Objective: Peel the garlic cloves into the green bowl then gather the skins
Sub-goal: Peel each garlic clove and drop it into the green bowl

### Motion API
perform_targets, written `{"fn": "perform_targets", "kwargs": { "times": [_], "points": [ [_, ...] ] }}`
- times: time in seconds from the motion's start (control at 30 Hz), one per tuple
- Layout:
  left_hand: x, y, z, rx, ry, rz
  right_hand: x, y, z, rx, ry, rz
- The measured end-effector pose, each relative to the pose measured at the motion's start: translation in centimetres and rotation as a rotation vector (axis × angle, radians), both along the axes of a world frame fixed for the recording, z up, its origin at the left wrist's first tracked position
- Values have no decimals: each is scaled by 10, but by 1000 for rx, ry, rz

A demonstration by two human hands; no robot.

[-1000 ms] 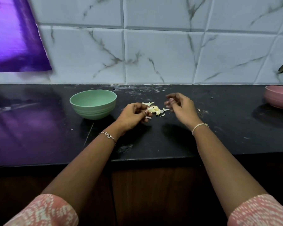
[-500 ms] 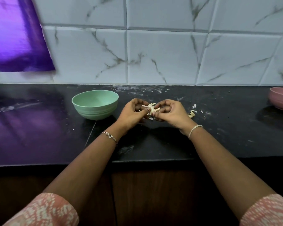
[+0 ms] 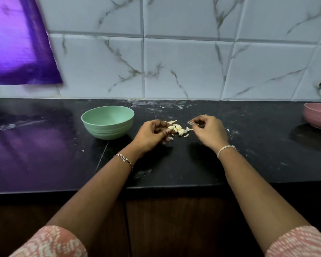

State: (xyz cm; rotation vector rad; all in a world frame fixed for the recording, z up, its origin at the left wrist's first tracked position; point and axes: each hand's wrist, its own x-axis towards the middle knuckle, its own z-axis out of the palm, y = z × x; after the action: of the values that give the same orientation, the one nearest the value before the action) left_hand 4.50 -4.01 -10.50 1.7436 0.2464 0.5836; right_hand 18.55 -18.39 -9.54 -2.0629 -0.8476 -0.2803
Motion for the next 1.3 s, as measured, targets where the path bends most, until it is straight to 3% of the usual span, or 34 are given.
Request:
{"fn": "perform_targets", "kwargs": {
  "times": [0.13,0.3,0.43,0.57,0.77,0.87,1.0,1.2,1.3],
  "points": [
    [0,0,0,-20,0,-28,26,-10,-5,-128,-18,-211],
    [0,4,-3,47,-3,8,29,-12,-3,13,17,-328],
    [0,1,-4,395,1,175,18,-13,-2,63,-47,-293],
    [-7,-6,1,725,-55,271,3,-4,-5,-16,-195,-177],
    [-50,19,51,893,-102,528,-19,16,3,-56,-424,-9],
    [-79,49,75,874,54,653,-23,26,6,-79,-506,41],
    [-94,83,73,848,349,670,-27,39,4,-95,-391,131],
    [-84,92,66,988,550,653,-30,46,-4,-169,-356,221],
    [-76,85,68,1080,527,695,-27,50,0,-210,-351,213]
  ]
}}
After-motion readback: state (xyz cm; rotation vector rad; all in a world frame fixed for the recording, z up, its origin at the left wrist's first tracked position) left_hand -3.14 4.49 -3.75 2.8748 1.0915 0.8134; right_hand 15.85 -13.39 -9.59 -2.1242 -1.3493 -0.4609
